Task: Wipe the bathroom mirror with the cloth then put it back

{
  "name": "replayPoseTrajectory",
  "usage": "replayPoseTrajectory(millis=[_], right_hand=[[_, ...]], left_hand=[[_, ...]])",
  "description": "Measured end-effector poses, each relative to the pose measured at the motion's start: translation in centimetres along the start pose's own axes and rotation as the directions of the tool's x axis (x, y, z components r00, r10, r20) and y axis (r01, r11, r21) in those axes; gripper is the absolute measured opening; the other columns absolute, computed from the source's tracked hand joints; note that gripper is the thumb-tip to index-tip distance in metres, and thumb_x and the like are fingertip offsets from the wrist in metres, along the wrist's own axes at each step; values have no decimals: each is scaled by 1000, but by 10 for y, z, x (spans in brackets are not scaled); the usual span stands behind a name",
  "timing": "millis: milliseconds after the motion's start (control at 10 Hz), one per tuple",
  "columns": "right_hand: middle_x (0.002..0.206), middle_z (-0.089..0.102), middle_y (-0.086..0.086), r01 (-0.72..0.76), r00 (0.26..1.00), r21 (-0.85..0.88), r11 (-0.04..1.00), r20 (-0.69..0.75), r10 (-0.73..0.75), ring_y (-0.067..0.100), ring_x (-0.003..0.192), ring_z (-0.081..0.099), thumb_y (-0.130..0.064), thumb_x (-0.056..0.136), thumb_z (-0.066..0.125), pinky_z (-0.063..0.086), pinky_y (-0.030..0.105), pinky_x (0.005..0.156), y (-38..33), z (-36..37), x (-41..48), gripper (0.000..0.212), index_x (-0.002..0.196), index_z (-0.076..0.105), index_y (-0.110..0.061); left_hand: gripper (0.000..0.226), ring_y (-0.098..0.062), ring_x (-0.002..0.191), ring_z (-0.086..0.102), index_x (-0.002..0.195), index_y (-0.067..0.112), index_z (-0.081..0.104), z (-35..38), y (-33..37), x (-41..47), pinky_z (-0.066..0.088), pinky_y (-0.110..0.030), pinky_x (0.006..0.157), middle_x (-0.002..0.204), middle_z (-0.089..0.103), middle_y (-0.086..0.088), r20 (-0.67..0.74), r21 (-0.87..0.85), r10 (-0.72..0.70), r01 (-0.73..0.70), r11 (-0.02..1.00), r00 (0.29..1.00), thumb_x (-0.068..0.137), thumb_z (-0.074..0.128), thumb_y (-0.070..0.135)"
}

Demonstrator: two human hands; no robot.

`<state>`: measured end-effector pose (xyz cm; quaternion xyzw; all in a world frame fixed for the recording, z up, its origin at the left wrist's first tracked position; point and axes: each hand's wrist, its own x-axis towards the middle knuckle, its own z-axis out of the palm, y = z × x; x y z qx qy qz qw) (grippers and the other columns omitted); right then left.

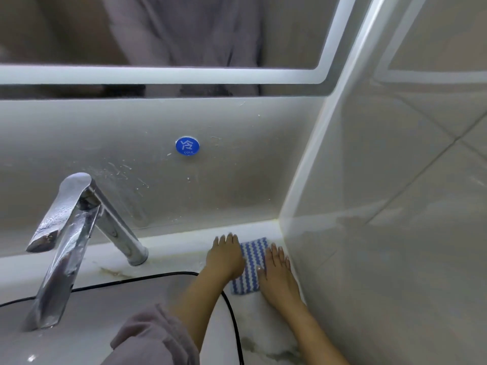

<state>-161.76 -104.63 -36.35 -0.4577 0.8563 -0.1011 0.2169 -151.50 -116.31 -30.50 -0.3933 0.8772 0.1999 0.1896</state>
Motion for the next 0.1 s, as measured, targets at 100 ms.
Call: replayPoseTrajectory(millis=[100], right_hand=[[160,-5,6,37,996,39,999,-83,-34,18,146,-8,-31,102,20,-9,31,116,-21,-19,-8,57,150,-4,-10]], left_hand=[[62,-29,144,15,147,5,14,-18,-6,-22,11,-39,117,156,19,-12,-239,-33,44,-53,998,970,99,33,38]])
